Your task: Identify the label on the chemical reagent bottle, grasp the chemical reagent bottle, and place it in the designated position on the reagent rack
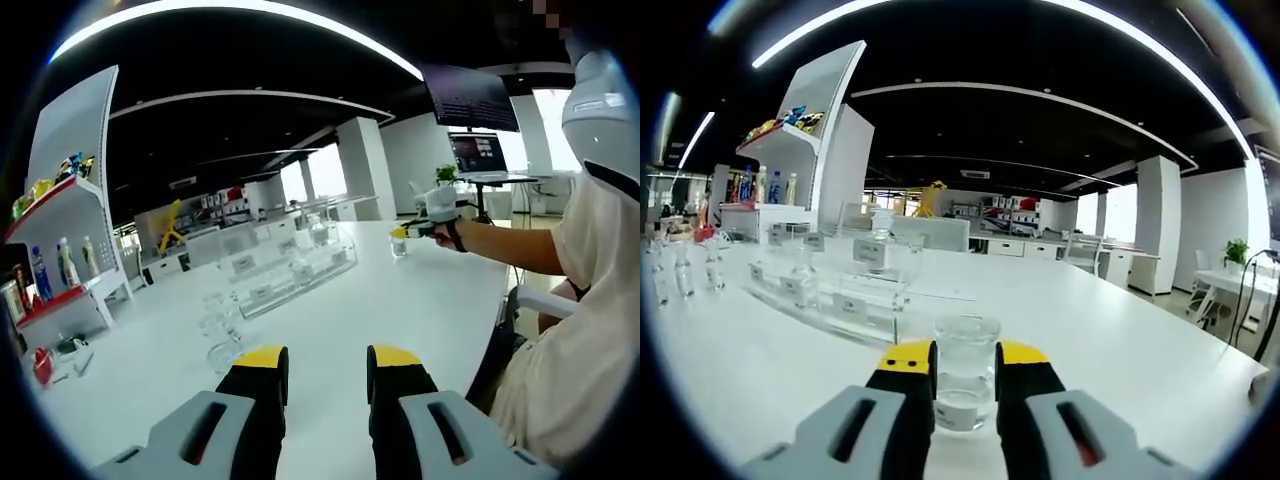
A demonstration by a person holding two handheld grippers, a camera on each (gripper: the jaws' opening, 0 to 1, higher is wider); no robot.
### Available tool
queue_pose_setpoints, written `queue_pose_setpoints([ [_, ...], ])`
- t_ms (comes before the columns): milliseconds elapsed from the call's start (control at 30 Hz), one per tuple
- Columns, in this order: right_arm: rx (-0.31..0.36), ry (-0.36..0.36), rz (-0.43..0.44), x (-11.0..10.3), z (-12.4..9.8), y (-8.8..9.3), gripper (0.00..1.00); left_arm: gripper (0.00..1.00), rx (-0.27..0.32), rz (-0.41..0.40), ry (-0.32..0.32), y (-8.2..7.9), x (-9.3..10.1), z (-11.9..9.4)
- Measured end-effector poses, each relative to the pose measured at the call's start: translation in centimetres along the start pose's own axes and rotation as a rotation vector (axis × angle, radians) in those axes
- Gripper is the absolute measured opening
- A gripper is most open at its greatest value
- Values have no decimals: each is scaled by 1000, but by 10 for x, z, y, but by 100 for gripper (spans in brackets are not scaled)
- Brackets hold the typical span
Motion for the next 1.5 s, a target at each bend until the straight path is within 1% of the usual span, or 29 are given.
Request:
queue_pose_setpoints([
  [467,9,6,-16,-1,0,2,21,32,0,3,1,-1,1,0],
  [767,18,3,-5,-1,0,3,20,32,2,4,2,-1,1,0],
  [1133,23,7,-2,-2,0,3,19,32,-11,-3,-1,2,1,3],
  [1500,24,5,-16,-5,0,2,19,32,-5,0,0,1,1,1],
])
Point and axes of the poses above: the point that each gripper's makers call its tool centre point, and the gripper's own axes: z roughly forward along the fingers, x roughly to its right, y roughly out of its underside, the point moved 10 cm from there along -z, roughly backward along the fingers, and after that the axes turned 6 degrees about -y, right-handed, at the moved point
